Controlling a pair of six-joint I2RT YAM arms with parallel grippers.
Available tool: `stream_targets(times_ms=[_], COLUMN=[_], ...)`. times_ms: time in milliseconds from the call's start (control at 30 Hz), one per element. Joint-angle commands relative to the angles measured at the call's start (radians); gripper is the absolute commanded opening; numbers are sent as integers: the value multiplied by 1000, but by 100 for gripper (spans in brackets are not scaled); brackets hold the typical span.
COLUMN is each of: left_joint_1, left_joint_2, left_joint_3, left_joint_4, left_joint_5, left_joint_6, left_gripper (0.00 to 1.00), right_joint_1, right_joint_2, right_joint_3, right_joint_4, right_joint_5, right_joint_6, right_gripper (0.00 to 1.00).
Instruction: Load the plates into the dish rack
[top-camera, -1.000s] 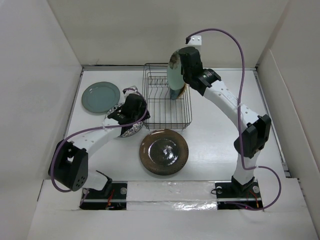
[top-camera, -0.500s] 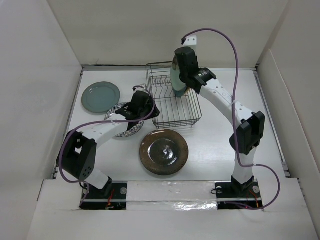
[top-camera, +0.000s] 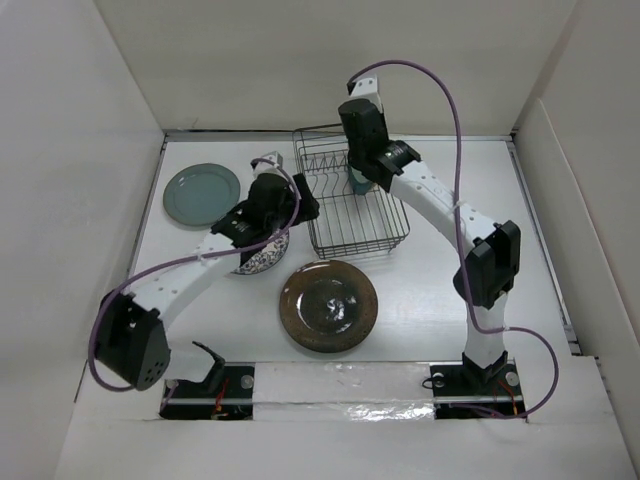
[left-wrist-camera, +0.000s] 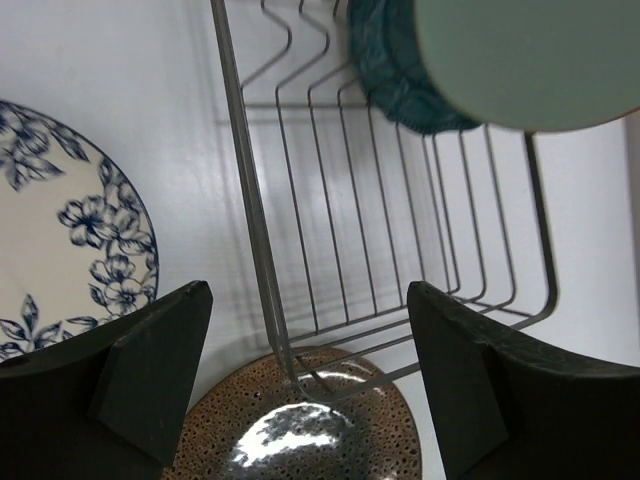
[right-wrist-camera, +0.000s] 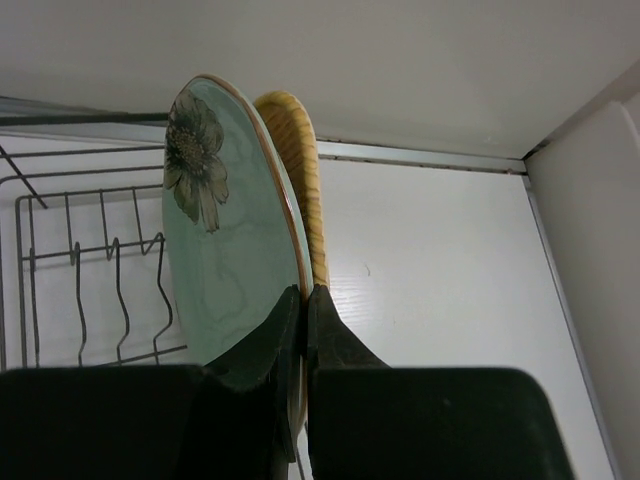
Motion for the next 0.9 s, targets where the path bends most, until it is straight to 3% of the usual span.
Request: stream_targets(times_ms=[0, 267, 467, 633, 867], left_joint_1=[27, 27, 37, 37, 37], left_joint_2=[-130, -399, -492, -524, -503], left_joint_3=[29, -20, -59, -119, -112], left_joint_4=[-15, 17, -9, 8, 11], left_joint_5=[-65, -25, -53, -99, 12], left_joint_6=[38, 162, 225, 223, 202], left_gripper=[77, 74, 75, 74, 73], right_joint_1=[29, 29, 71, 71, 71], right_joint_2=[8, 74, 127, 155, 115], right_joint_3=[64, 41, 44, 72, 173], right_joint_4=[213, 271, 285, 247, 230], right_joint_5=[75, 101, 140, 235, 293], right_joint_6=[-99, -162, -191, -165, -192], right_gripper=[0, 0, 0, 0, 0])
